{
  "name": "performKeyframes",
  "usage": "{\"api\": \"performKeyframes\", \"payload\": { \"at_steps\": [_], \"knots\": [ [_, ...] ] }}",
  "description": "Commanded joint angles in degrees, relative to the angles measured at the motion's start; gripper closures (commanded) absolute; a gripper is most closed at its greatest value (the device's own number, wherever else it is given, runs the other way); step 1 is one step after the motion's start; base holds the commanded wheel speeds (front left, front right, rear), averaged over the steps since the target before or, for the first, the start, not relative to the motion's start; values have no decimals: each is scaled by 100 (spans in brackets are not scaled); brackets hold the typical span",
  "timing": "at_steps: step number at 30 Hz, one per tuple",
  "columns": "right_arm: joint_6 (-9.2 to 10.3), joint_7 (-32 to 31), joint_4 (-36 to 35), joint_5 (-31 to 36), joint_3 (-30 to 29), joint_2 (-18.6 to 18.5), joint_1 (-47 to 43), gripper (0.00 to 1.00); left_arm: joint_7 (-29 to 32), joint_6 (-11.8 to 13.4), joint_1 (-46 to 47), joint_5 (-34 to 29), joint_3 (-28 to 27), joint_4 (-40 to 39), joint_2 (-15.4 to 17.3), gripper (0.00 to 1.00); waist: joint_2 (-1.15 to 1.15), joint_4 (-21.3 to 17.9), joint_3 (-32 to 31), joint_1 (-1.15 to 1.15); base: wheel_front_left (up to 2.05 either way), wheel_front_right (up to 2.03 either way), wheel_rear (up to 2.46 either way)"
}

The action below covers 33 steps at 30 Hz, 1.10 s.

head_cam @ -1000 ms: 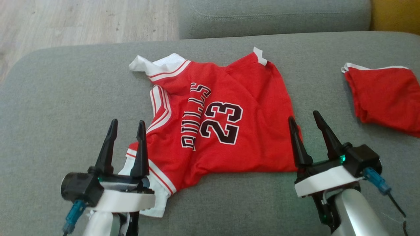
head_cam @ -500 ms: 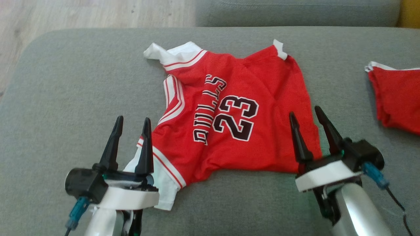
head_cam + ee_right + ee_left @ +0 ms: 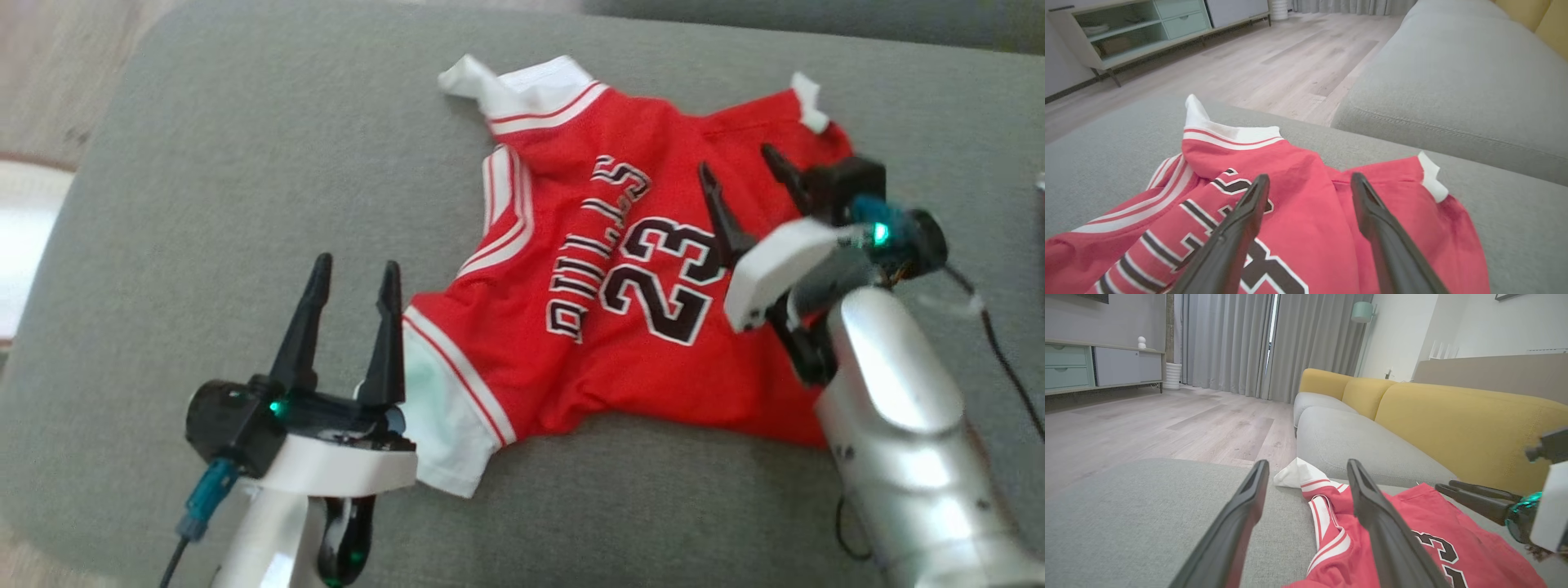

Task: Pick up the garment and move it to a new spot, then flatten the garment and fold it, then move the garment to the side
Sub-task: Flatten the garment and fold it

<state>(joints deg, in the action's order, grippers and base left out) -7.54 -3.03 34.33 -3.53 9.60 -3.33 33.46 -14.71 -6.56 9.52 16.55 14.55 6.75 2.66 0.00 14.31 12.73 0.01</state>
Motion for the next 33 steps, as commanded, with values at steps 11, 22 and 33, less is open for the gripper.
{"api": "performKeyframes", "payload": {
  "at_steps": [11,22,33],
  "knots": [
    [5,-742,1735,445,-280,-179,1429,0,-29,54,420,270,140,-123,21,0,0,738,505,-1,0,0,0],
    [5,-456,2611,864,-625,-349,2041,100,-29,111,546,437,316,-154,21,0,0,1008,715,-1,0,0,0],
    [5,232,2547,1623,-1104,-778,3045,100,-29,133,638,553,386,-198,21,0,0,1229,921,-1,0,0,0]
  ]
}}
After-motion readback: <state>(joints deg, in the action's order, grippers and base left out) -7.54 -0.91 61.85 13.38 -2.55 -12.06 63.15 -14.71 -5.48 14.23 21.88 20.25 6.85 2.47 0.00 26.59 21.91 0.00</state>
